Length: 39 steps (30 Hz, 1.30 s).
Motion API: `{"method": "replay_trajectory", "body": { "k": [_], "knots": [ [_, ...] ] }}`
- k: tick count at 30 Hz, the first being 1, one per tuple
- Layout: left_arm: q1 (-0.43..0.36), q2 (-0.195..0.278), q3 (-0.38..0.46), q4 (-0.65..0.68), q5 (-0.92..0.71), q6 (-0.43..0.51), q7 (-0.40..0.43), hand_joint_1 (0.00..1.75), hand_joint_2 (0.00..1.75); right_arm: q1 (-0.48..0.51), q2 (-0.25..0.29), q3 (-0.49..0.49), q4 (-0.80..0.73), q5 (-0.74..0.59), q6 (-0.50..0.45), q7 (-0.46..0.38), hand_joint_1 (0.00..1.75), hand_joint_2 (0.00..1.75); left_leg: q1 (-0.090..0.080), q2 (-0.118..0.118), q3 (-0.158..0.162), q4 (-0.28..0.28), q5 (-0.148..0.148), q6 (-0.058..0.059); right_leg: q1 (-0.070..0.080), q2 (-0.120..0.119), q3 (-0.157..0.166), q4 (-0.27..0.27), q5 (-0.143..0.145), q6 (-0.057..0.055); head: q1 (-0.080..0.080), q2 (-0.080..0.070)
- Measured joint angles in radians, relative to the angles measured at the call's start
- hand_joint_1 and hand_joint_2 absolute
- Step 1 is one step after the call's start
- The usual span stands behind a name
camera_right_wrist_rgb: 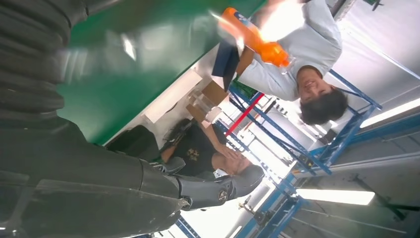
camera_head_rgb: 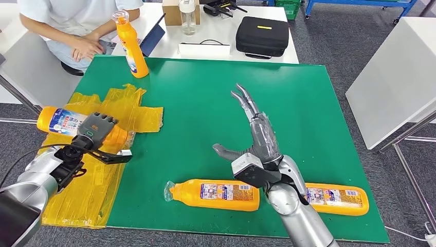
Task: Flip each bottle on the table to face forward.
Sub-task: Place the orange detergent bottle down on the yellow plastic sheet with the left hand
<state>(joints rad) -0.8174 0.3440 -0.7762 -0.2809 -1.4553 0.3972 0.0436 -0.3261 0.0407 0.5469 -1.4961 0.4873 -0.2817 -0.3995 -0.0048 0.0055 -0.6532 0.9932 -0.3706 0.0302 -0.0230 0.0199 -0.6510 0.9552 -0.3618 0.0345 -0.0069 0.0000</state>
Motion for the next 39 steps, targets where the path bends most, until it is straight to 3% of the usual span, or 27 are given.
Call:
{"method": "replay_trajectory", "body": {
  "k": [9, 20, 24, 28, 30, 34, 39],
  "knots": [
    [0.043, -0.068, 0.201, 0.002, 0.240, 0.102, -0.097, 0.00, 1.75, -0.005, -0.008, 0.024, 0.041, 0.100, 0.083, 0.053, 0.00, 1.75, 0.000, -0.002, -0.001, 0.000, 0.001, 0.000, 0.000, -0.001, 0.000, 0.000, 0.000, 0.000, 0.000, 0.000],
    [0.049, -0.138, 0.478, -0.038, 0.486, 0.112, -0.343, 0.00, 1.75, -0.077, -0.074, 0.206, 0.146, 0.340, 0.285, 0.061, 0.00, 1.75, 0.000, -0.003, -0.001, 0.000, 0.001, 0.000, 0.000, -0.001, -0.001, 0.000, 0.000, 0.000, 0.000, 0.000],
    [0.048, -0.178, 0.577, -0.068, 0.617, 0.030, -0.448, 0.00, 1.75, -0.103, -0.119, 0.264, 0.176, 0.358, 0.338, 0.038, 0.00, 1.75, 0.000, -0.004, -0.001, 0.000, 0.001, 0.000, 0.000, -0.003, 0.000, 0.000, 0.000, 0.000, 0.000, 0.000],
    [0.039, -0.243, 0.714, -0.153, 0.883, -0.187, -0.619, 0.00, 1.75, -0.106, -0.165, 0.300, 0.209, 0.319, 0.365, -0.010, 0.00, 1.75, -0.001, -0.006, -0.002, 0.001, 0.001, 0.001, -0.001, -0.004, 0.000, 0.000, 0.001, 0.001, 0.000, 0.000],
    [0.033, -0.279, 0.751, -0.211, 0.941, -0.248, -0.631, 0.00, 1.75, -0.106, -0.182, 0.306, 0.213, 0.285, 0.378, -0.024, 0.00, 1.75, -0.001, -0.006, -0.002, 0.001, 0.001, 0.001, -0.001, -0.005, 0.000, 0.000, 0.001, 0.002, 0.000, 0.000],
    [0.030, -0.333, 0.763, -0.306, 0.976, -0.273, -0.614, 0.00, 1.75, -0.091, -0.225, 0.313, 0.194, 0.266, 0.391, -0.031, 0.00, 1.75, -0.002, -0.007, -0.003, 0.001, 0.001, 0.001, -0.001, -0.005, 0.000, 0.000, 0.001, 0.002, 0.000, 0.000],
    [0.031, -0.358, 0.763, -0.358, 1.001, -0.273, -0.613, 0.00, 1.75, -0.070, -0.258, 0.314, 0.176, 0.273, 0.392, -0.033, 0.00, 1.75, -0.001, -0.005, -0.002, 0.001, 0.001, 0.001, -0.001, -0.004, -0.001, 0.000, 0.001, 0.002, 0.000, 0.000]
  ]
}}
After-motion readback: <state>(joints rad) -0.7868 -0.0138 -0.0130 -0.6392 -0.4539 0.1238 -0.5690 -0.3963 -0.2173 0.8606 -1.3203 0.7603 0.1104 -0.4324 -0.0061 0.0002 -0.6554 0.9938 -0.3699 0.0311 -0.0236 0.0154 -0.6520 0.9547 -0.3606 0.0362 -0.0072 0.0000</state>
